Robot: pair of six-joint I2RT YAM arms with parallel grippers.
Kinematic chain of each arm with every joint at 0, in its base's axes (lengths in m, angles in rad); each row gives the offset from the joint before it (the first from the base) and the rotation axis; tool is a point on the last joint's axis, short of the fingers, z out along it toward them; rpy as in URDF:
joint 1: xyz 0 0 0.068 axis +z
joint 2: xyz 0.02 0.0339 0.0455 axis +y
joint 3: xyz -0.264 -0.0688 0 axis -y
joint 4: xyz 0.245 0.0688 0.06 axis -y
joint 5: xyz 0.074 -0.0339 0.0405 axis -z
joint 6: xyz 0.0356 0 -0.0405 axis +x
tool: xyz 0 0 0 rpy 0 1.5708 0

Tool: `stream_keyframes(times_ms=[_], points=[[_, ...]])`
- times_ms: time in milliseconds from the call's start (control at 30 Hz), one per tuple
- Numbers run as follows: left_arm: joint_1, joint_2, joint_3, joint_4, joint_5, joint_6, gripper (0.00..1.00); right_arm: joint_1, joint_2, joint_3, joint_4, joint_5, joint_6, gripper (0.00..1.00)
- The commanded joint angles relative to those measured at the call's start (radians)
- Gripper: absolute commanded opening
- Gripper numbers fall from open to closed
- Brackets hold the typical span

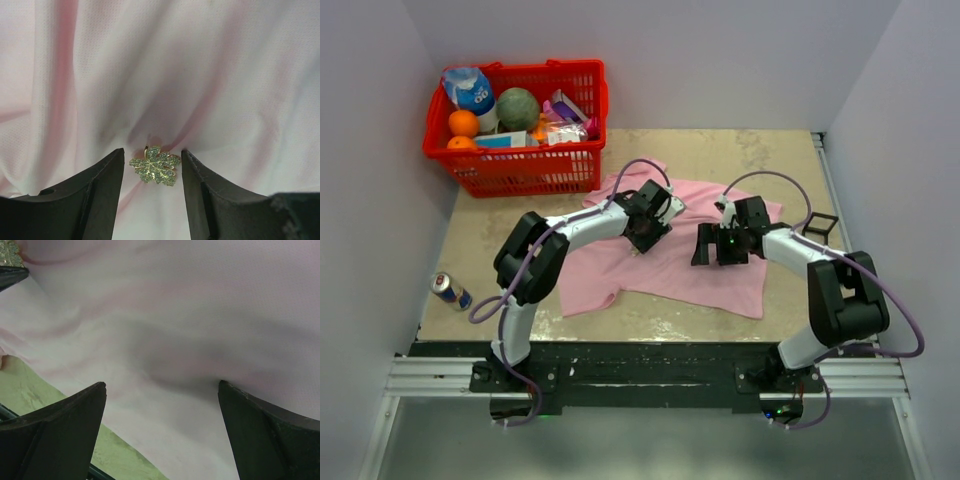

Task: Remove the brooch from the garment
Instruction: Remove the brooch from the clothes.

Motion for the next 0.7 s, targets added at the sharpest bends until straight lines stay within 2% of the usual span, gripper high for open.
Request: stream_keyframes(times_ms=[0,500,567,633,667], points=[[0.018,-0.005,0.010,-0.011,-0.038,0.028,0.54,-0.016,0.068,-0.005,0.001,0.058,0.019,0.99],[0.047,-0.028,0.005,-0.040,-0.020,0.030,0.52,-0.019,0.097,0.006,-0.010,0.087,0.027,0.99],[0.050,-0.033,0.005,-0.048,0.023,0.002,0.52,-0.019,0.094,0.006,-0.010,0.087,0.025,0.99],[0.073,-0.039,-0.009,-0.062,0.150,-0.034,0.51,-0.017,0.093,0.008,-0.010,0.086,0.025,0.99],[0.081,-0.055,-0.022,-0.062,0.160,-0.050,0.50,-0.017,0.090,0.005,-0.010,0.084,0.024,0.99]])
